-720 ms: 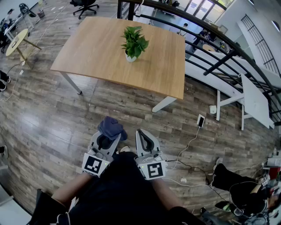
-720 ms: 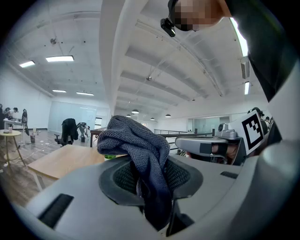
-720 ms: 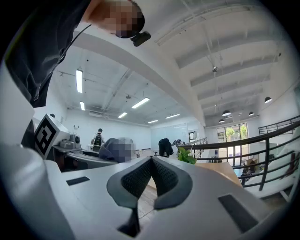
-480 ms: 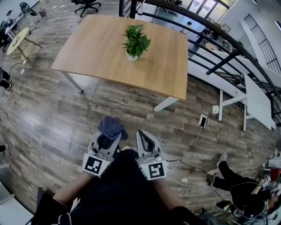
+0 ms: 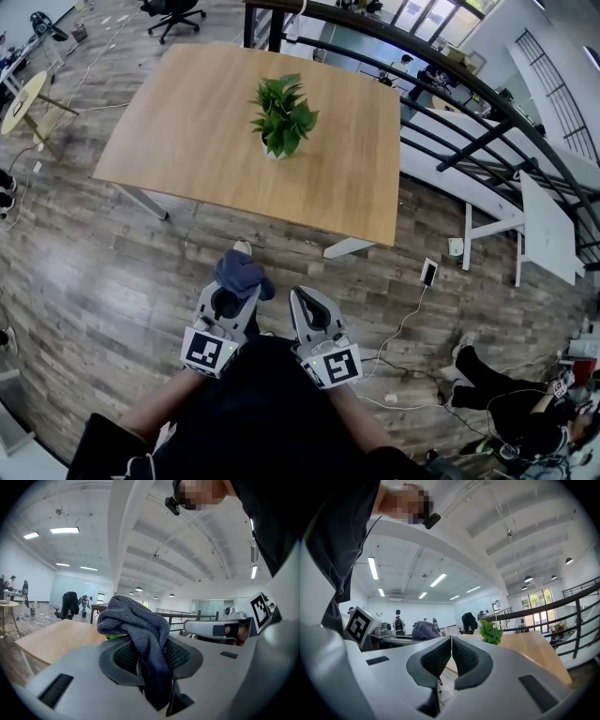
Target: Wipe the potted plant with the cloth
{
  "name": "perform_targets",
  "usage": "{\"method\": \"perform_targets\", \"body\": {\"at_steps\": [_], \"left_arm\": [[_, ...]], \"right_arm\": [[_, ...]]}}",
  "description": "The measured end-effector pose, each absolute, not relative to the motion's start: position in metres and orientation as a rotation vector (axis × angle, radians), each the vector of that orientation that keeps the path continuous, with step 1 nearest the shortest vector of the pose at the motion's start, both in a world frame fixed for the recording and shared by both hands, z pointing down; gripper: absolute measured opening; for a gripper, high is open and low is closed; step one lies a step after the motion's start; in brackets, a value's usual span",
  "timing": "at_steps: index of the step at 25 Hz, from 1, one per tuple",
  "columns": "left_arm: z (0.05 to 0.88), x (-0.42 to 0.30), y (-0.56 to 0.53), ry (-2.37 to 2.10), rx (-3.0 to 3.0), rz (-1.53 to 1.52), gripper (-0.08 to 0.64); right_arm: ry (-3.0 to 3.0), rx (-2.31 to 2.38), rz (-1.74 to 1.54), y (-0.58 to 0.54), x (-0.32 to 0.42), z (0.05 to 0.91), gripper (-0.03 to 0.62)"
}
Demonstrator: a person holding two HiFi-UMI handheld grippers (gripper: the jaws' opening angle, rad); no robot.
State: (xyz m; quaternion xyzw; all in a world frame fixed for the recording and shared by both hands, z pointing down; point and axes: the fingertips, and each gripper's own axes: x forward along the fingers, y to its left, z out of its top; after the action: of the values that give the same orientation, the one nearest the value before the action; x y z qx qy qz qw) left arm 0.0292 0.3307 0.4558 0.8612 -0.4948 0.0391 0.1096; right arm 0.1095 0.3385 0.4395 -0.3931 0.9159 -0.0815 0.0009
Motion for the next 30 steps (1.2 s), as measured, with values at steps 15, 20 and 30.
{"method": "perform_targets", "body": {"at_steps": [15,20,30], "left_arm": [[0.535,-0.005,0.087,-1.173,2.643,0.430,0.145],[0.584,-0.028,0.040,-1.113,2.553,0.484,0.144],[0.695,-0.043,-0.011,-0.952,2.390,0.711,0.146]], "right_arm": [[2.750,-1.624,-0.335,0.087,0.117,0.489,0.020],[2.877,-1.609,-0.382,0.027,0.112,0.542,0.176],[3.265,-1.327,-0.526,-0.033,0.083,0.654,0.258]]}}
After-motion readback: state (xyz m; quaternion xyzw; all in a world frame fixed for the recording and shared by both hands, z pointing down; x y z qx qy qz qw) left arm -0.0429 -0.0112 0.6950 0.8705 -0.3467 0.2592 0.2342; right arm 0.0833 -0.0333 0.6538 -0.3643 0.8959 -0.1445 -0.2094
